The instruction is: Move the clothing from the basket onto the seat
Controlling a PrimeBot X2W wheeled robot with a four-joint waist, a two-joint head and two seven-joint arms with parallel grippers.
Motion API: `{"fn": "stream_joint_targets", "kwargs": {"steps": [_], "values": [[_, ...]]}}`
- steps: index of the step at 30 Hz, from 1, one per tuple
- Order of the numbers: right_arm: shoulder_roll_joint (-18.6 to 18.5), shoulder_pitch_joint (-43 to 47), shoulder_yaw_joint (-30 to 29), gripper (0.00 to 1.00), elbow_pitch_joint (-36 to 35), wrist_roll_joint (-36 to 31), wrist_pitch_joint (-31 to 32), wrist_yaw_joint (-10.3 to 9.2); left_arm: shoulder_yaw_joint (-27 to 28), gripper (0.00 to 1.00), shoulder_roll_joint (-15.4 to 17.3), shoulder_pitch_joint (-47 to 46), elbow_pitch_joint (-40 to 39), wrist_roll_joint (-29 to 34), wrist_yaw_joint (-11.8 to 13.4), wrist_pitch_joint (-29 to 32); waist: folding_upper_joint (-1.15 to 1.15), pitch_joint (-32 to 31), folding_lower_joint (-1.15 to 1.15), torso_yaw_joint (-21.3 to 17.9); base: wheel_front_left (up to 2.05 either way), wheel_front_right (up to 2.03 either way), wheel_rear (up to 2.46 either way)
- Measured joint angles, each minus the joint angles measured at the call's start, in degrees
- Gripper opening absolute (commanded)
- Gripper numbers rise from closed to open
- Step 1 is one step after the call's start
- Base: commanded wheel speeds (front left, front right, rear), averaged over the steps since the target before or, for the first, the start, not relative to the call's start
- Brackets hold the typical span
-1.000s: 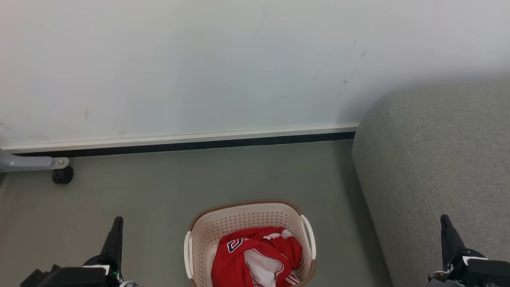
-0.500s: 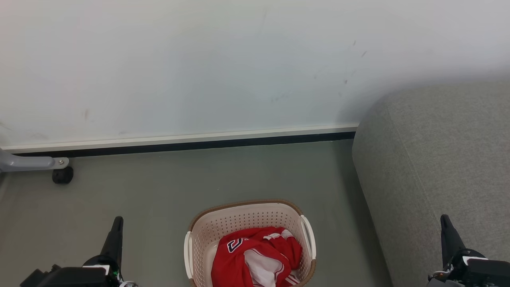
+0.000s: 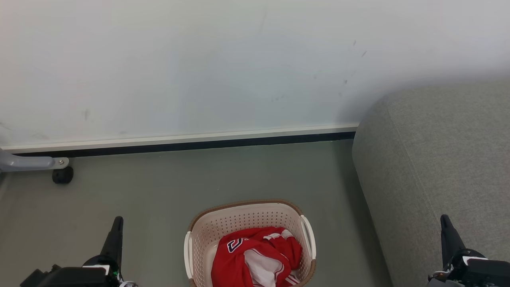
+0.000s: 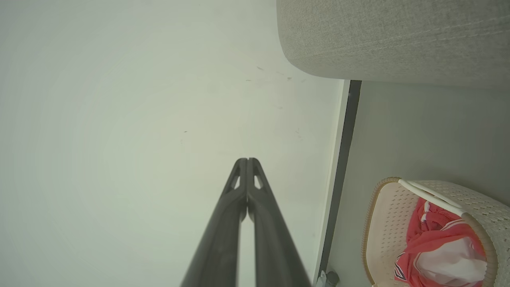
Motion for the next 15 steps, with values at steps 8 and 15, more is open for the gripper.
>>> {"fn": "stream_joint_targets", "kwargs": {"steps": [8, 15], "values": [[0.0, 0.0, 0.0, 0.00, 0.0, 0.0, 0.0, 0.00, 0.0, 0.00, 0.0, 0.0, 0.0, 0.0, 0.0, 0.0, 0.00, 0.0, 0.00, 0.0, 0.00, 0.00, 0.00], [0.0, 0.0, 0.0, 0.00, 0.0, 0.0, 0.0, 0.00, 0.0, 0.00, 0.0, 0.0, 0.0, 0.0, 0.0, 0.0, 0.01, 0.0, 0.00, 0.0, 0.00, 0.00, 0.00]]}}
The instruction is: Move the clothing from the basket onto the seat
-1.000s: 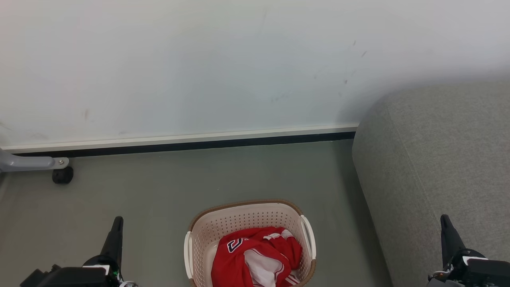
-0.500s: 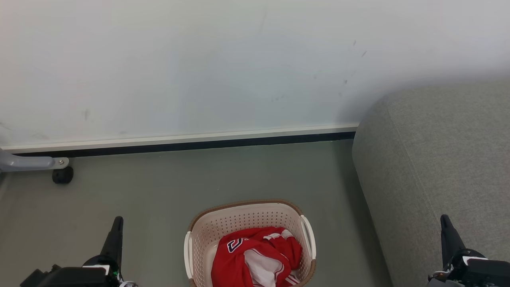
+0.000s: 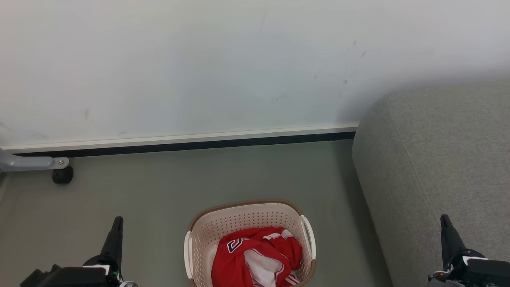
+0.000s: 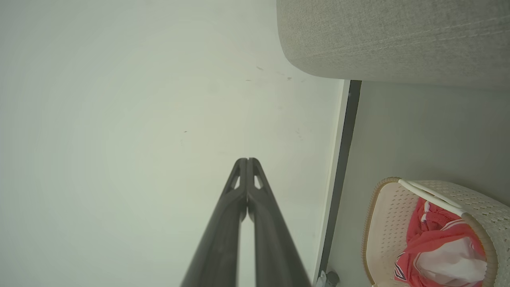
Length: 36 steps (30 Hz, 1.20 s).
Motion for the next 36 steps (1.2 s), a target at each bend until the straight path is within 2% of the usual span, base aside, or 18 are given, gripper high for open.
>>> {"fn": "stream_joint_targets", "kwargs": {"steps": [36], "values": [[0.0, 0.0, 0.0, 0.00, 0.0, 0.0, 0.0, 0.00, 0.0, 0.00, 0.0, 0.0, 0.0, 0.0, 0.0, 0.0, 0.00, 0.0, 0.00, 0.0, 0.00, 0.00, 0.00]]}}
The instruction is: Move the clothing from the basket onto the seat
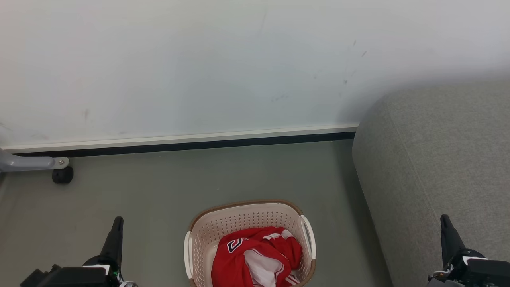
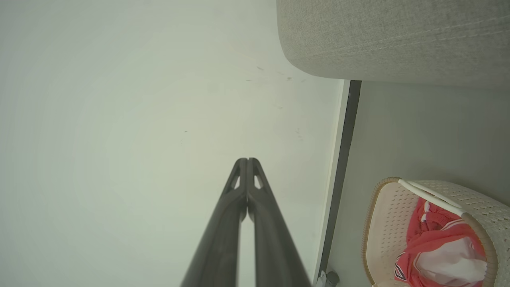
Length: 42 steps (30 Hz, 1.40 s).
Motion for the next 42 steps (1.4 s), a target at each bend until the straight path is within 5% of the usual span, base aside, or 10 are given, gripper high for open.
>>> {"fn": "stream_joint_targets", "kwargs": {"steps": [42], "values": [[0.0, 0.0, 0.0, 0.00, 0.0, 0.0, 0.0, 0.00, 0.0, 0.00, 0.0, 0.0, 0.0, 0.0, 0.0, 0.0, 0.00, 0.0, 0.00, 0.0, 0.00, 0.00, 0.00]]}}
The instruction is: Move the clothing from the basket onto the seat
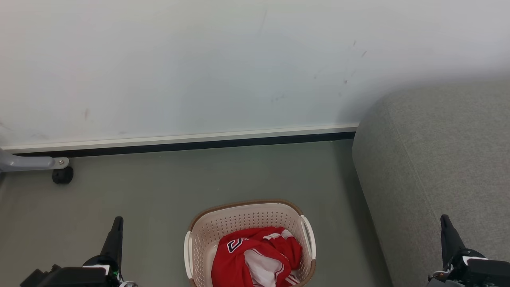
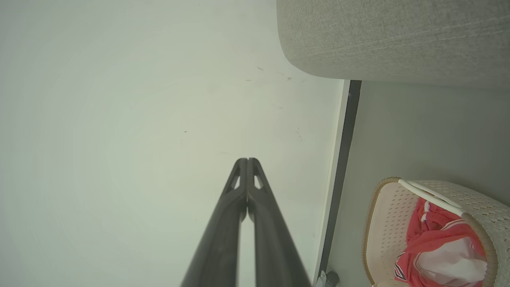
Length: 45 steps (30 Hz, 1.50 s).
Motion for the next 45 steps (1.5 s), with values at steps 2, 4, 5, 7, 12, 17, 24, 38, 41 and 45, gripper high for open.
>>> {"fn": "stream_joint_targets", "kwargs": {"steps": [2, 4, 5, 7, 12, 17, 24, 38, 41, 45], "values": [[0.0, 0.0, 0.0, 0.00, 0.0, 0.0, 0.0, 0.00, 0.0, 0.00, 0.0, 0.0, 0.0, 0.0, 0.0, 0.0, 0.00, 0.0, 0.00, 0.0, 0.00, 0.00, 0.00], [0.0, 0.0, 0.0, 0.00, 0.0, 0.0, 0.0, 0.00, 0.0, 0.00, 0.0, 0.0, 0.0, 0.0, 0.0, 0.0, 0.00, 0.0, 0.00, 0.0, 0.00, 0.00, 0.00], [0.0, 0.0, 0.0, 0.00, 0.0, 0.0, 0.0, 0.00, 0.0, 0.00, 0.0, 0.0, 0.0, 0.0, 0.0, 0.0, 0.00, 0.0, 0.00, 0.0, 0.00, 0.00, 0.00], [0.0, 0.0, 0.0, 0.00, 0.0, 0.0, 0.0, 0.00, 0.0, 0.00, 0.0, 0.0, 0.0, 0.0, 0.0, 0.0, 0.00, 0.0, 0.00, 0.0, 0.00, 0.00, 0.00], [0.0, 0.0, 0.0, 0.00, 0.0, 0.0, 0.0, 0.00, 0.0, 0.00, 0.0, 0.0, 0.0, 0.0, 0.0, 0.0, 0.00, 0.0, 0.00, 0.0, 0.00, 0.00, 0.00], [0.0, 0.0, 0.0, 0.00, 0.0, 0.0, 0.0, 0.00, 0.0, 0.00, 0.0, 0.0, 0.0, 0.0, 0.0, 0.0, 0.00, 0.0, 0.00, 0.0, 0.00, 0.00, 0.00], [0.0, 0.0, 0.0, 0.00, 0.0, 0.0, 0.0, 0.00, 0.0, 0.00, 0.0, 0.0, 0.0, 0.0, 0.0, 0.0, 0.00, 0.0, 0.00, 0.0, 0.00, 0.00, 0.00], [0.0, 0.0, 0.0, 0.00, 0.0, 0.1, 0.0, 0.00, 0.0, 0.00, 0.0, 0.0, 0.0, 0.0, 0.0, 0.0, 0.00, 0.0, 0.00, 0.0, 0.00, 0.00, 0.00], [0.0, 0.0, 0.0, 0.00, 0.0, 0.1, 0.0, 0.00, 0.0, 0.00, 0.0, 0.0, 0.0, 0.0, 0.0, 0.0, 0.00, 0.0, 0.00, 0.0, 0.00, 0.00, 0.00], [0.0, 0.0, 0.0, 0.00, 0.0, 0.1, 0.0, 0.00, 0.0, 0.00, 0.0, 0.0, 0.0, 0.0, 0.0, 0.0, 0.00, 0.0, 0.00, 0.0, 0.00, 0.00, 0.00]]}}
